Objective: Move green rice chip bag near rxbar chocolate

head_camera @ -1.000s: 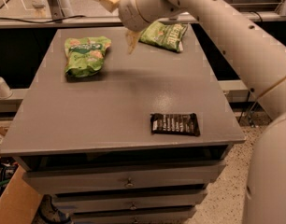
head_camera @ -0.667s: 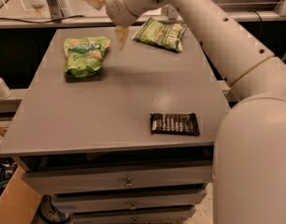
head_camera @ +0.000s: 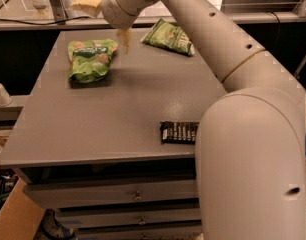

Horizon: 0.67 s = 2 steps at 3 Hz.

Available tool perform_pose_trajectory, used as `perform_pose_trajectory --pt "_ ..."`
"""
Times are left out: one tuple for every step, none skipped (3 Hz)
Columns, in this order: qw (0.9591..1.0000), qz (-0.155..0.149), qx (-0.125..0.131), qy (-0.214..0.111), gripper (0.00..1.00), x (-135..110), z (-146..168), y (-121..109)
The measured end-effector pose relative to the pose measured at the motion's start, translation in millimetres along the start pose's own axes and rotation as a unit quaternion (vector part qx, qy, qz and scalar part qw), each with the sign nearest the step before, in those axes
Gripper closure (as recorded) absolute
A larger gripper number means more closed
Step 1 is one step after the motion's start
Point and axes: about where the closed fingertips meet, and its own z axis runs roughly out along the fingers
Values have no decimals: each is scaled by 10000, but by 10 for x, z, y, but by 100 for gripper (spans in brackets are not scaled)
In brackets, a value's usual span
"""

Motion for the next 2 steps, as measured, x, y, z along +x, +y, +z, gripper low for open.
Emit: perform_pose_trajectory --pt "9994 -23 -332 16 0 -17 104 132" --pt "9987 -112 -490 -75 0 -95 235 146"
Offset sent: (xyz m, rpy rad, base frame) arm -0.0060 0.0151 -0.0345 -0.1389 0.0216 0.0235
